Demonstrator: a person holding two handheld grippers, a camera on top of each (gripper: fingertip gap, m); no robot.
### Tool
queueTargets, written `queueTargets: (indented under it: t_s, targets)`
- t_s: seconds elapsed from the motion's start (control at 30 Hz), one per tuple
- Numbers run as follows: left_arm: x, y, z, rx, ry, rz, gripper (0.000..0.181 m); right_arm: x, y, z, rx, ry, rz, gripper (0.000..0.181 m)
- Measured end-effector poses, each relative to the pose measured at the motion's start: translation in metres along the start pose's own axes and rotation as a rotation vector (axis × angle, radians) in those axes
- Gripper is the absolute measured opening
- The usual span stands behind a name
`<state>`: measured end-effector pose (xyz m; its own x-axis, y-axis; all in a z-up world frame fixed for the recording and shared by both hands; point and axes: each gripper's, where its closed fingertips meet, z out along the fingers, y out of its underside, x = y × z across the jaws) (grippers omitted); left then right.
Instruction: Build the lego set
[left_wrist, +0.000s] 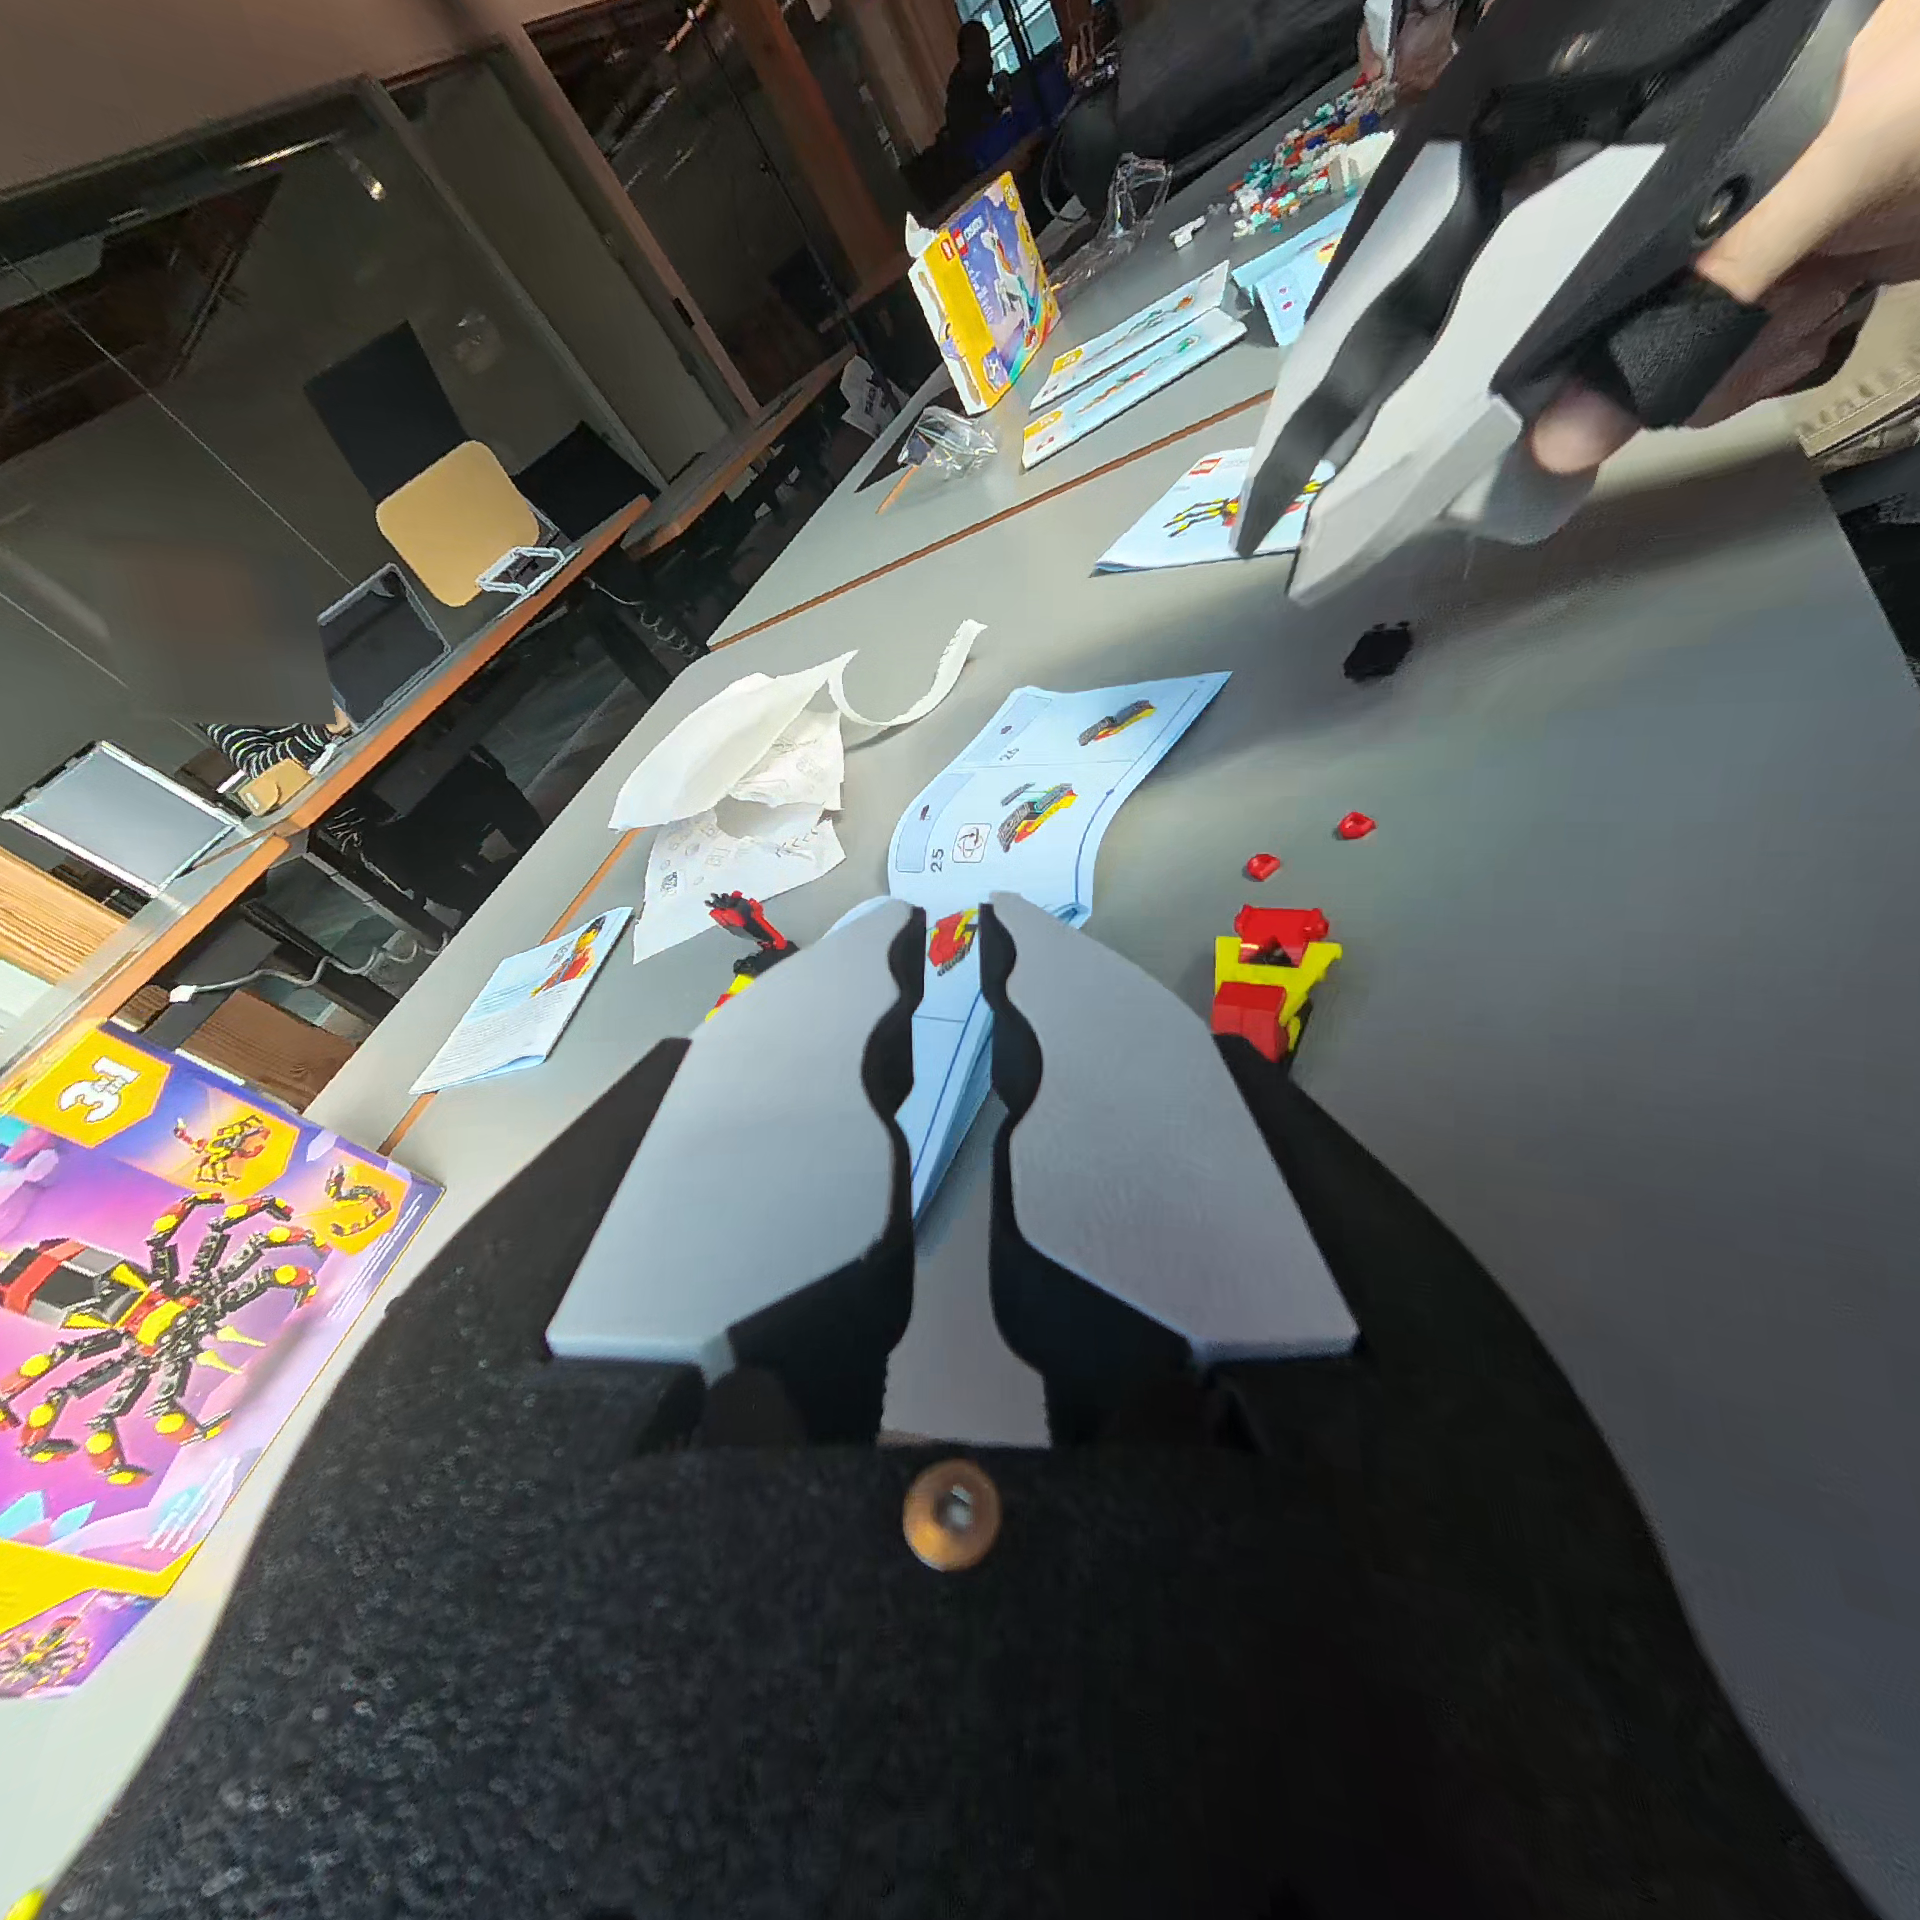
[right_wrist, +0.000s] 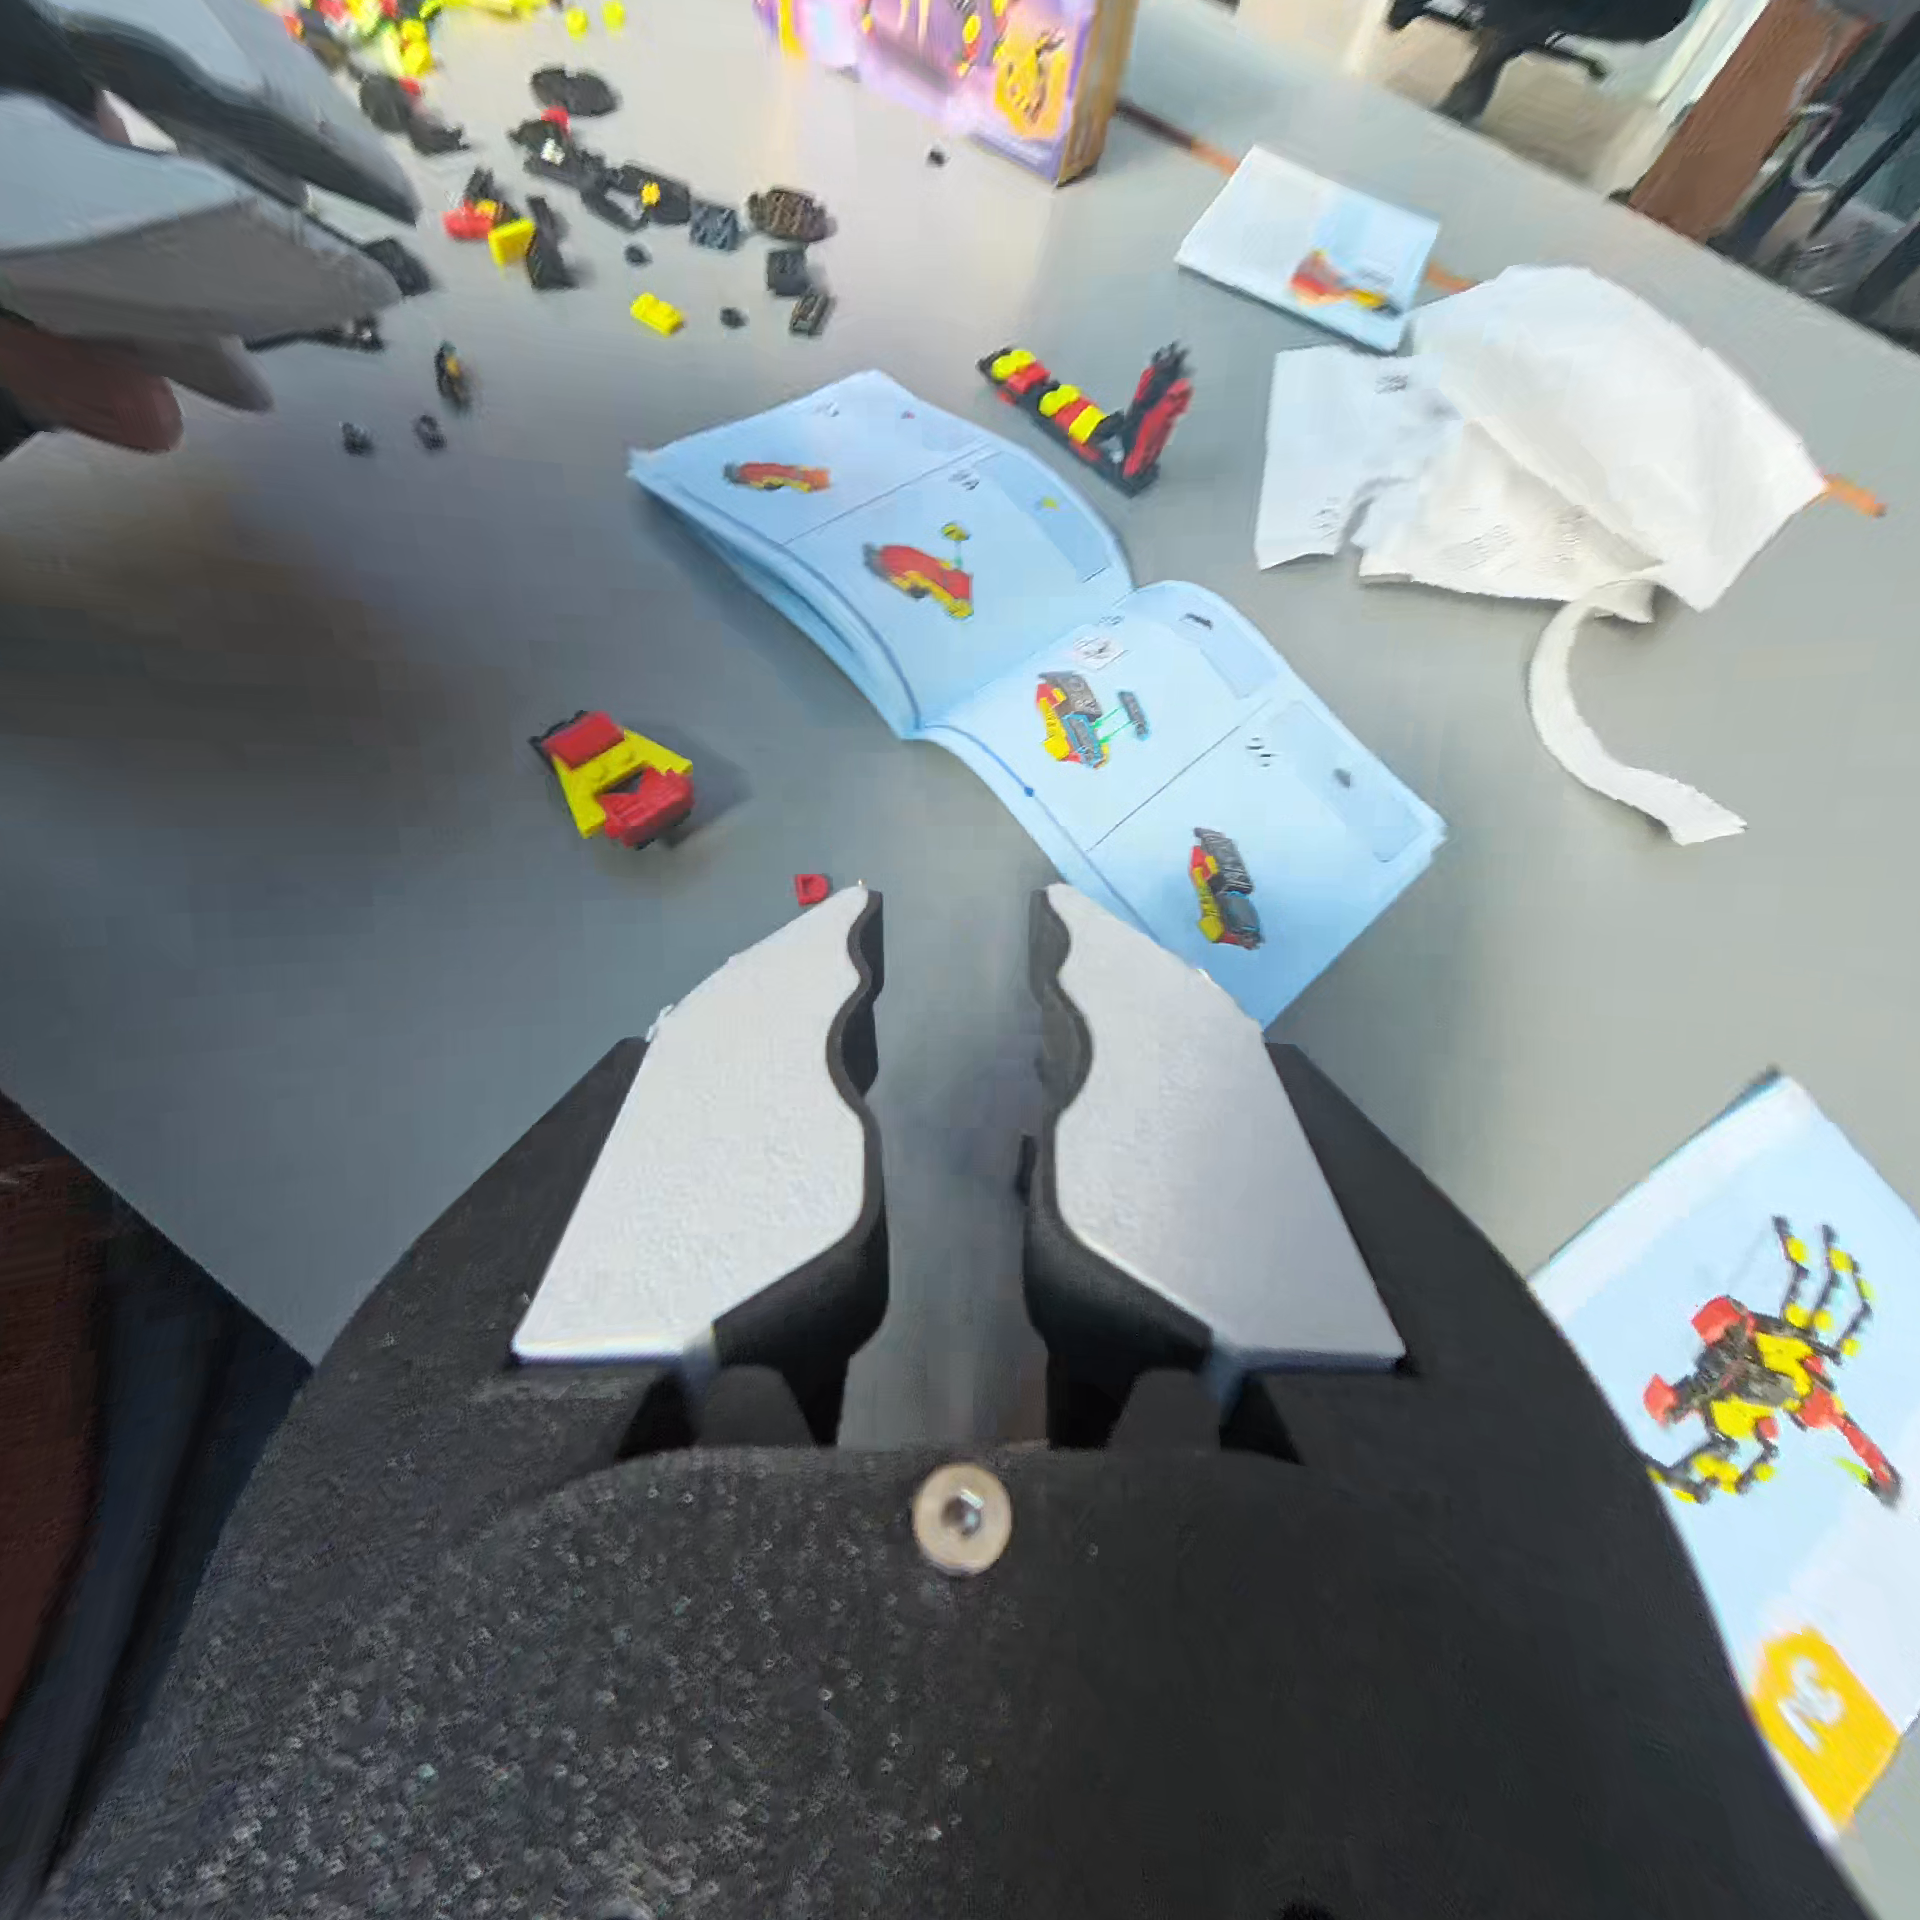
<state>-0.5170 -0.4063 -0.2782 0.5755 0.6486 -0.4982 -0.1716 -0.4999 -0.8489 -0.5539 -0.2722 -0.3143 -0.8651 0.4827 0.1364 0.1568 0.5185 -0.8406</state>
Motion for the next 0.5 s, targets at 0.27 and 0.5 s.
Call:
queueTargets:
  t_s: [0.27, 0.5]
  targets:
    - [-0.025, -0.005, 0.055, -0.017, -0.051, 0.009, 0.01, 0.169, -0.012, -0.187, 0.419, 0.786, 0.112, 0.019]
    - [-0.015, -0.016, 0.095, -0.02, -0.021, -0.009, 0.009, 0.222, 0.025, -0.213, 0.406, 0.871, 0.228, 0.021]
